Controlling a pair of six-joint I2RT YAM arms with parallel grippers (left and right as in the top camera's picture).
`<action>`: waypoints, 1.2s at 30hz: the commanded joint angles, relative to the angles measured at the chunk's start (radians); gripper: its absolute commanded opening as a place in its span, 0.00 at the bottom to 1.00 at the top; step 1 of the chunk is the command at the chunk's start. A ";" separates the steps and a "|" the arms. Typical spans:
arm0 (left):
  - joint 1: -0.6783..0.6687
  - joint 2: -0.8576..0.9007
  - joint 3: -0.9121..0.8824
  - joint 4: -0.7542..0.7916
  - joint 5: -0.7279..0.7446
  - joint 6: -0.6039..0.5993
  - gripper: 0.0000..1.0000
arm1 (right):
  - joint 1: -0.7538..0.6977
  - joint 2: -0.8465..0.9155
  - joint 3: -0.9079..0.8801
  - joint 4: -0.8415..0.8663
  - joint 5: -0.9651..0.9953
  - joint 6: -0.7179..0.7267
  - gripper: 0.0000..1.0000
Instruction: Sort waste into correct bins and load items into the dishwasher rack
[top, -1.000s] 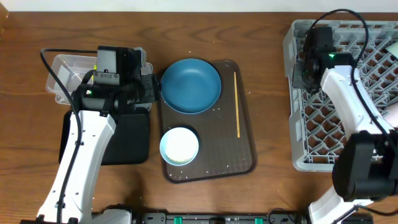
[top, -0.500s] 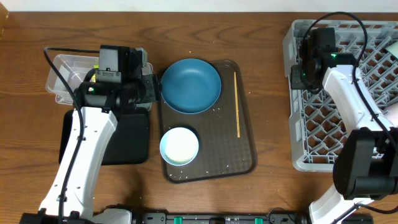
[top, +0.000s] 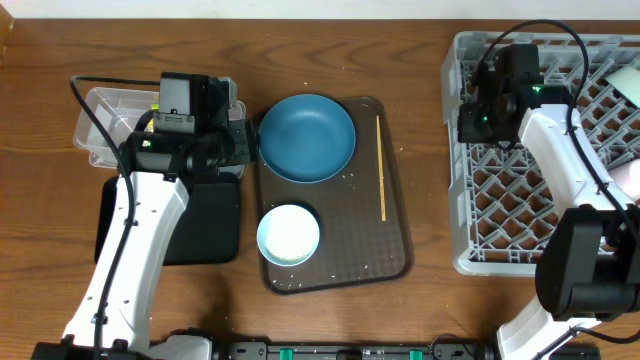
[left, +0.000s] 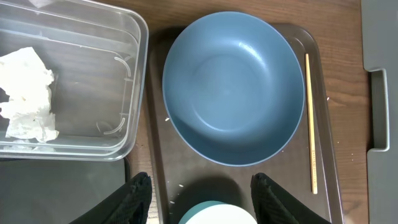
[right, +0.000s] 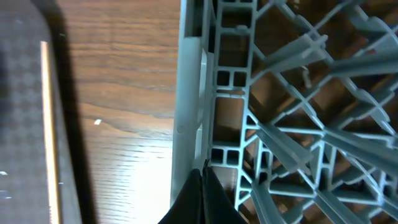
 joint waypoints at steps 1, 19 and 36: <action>0.005 0.005 -0.004 -0.003 -0.010 0.006 0.54 | 0.008 -0.003 0.002 0.002 -0.067 0.011 0.05; 0.005 0.006 -0.004 -0.003 -0.010 0.005 0.54 | 0.141 -0.053 0.150 0.045 -0.231 -0.140 0.01; 0.005 0.006 -0.004 -0.003 -0.010 0.006 0.54 | 0.280 0.141 0.064 -0.012 -0.230 -0.146 0.01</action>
